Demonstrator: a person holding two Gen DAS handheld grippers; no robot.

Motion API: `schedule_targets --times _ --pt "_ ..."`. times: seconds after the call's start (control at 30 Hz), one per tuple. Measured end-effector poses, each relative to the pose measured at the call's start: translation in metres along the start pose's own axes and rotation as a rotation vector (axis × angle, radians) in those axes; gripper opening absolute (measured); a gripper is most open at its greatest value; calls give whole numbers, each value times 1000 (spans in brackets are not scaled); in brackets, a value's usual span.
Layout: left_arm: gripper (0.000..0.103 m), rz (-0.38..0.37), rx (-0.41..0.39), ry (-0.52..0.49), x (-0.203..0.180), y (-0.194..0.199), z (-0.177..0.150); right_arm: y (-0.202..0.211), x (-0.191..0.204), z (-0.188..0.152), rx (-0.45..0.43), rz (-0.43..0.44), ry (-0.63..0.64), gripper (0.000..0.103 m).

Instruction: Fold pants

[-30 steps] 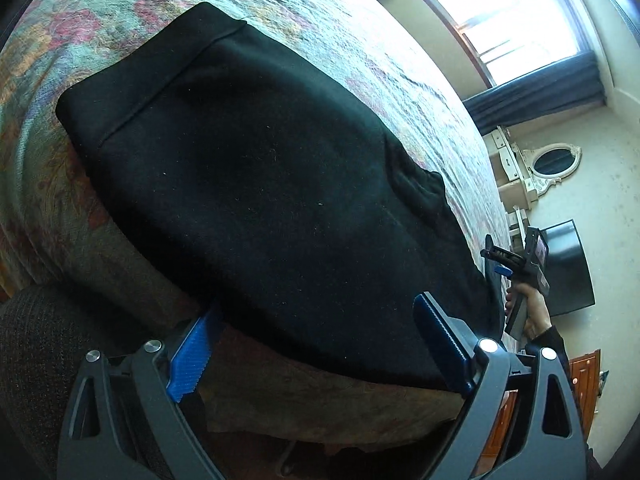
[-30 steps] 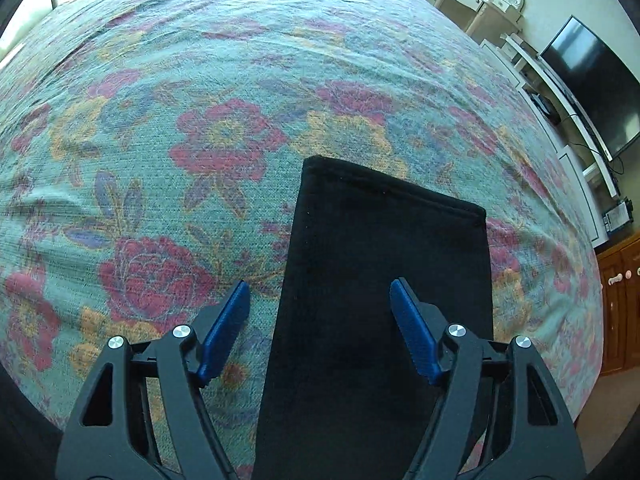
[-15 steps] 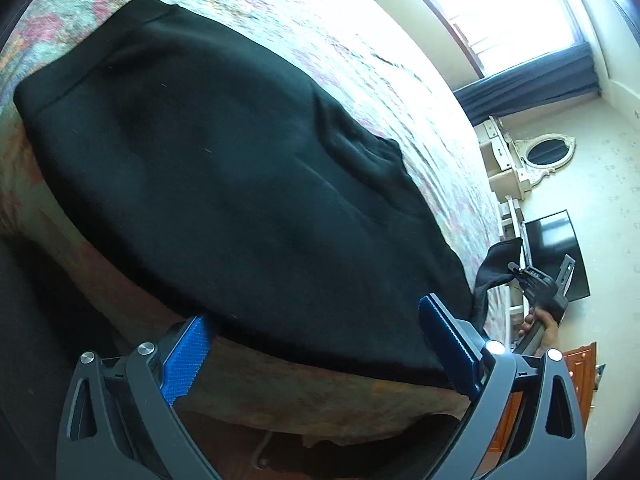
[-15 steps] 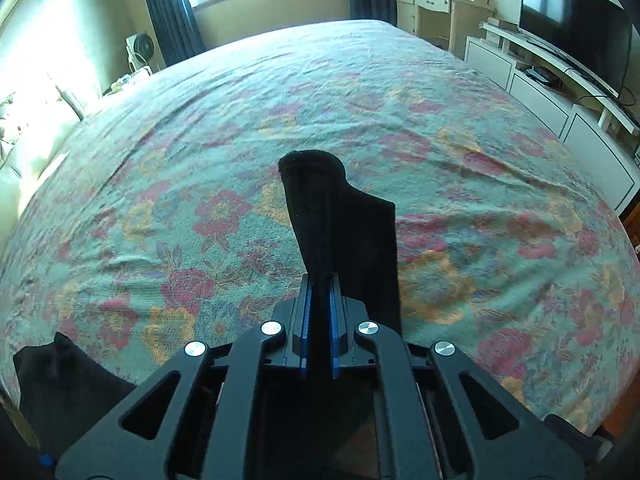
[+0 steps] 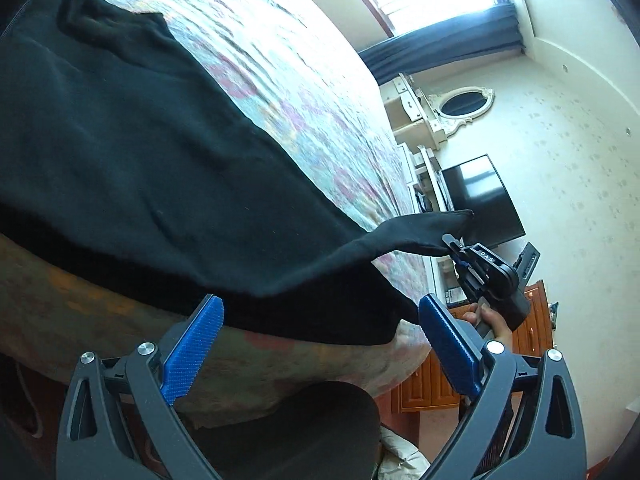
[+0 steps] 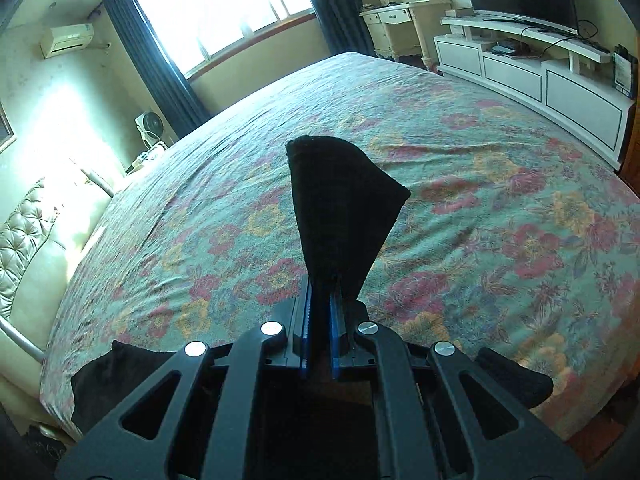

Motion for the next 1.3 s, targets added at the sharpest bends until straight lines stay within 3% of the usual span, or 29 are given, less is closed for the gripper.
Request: schedule_targets --times 0.13,0.23,0.47,0.63,0.9,1.07,1.1,1.2,1.3 --pt "97 -24 26 59 -4 -51 -5 10 -19 -2 10 36 -51 7" --pt "97 4 25 100 -5 -77 -6 14 -29 -3 10 46 -69 7" --pt "97 53 -77 178 8 -81 3 24 -42 -6 11 102 -103 7" --pt "97 56 -114 299 18 -81 1 34 -60 -16 25 95 -111 7" --pt "97 87 -90 247 10 -86 3 24 -106 -39 104 74 -181 7" --pt "97 106 -81 268 13 -88 1 7 -87 -18 76 97 -159 7" --pt "97 110 -80 270 13 -88 1 2 -77 -13 75 109 -139 9" --pt "97 113 -77 274 12 -90 2 -17 -55 -2 150 220 -124 38" --pt "97 104 -71 290 15 -88 1 -4 -70 -4 117 281 -218 41"
Point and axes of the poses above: each gripper's, at about its wrist camera, not at the fingertips, and y roughly against the way its jaws point, x to its left, z to its top, the point moved 1 cm from there along -y, roughly the way its jaws point, and after that the axes turned 15 degrees about -y, right-handed, at the moved point
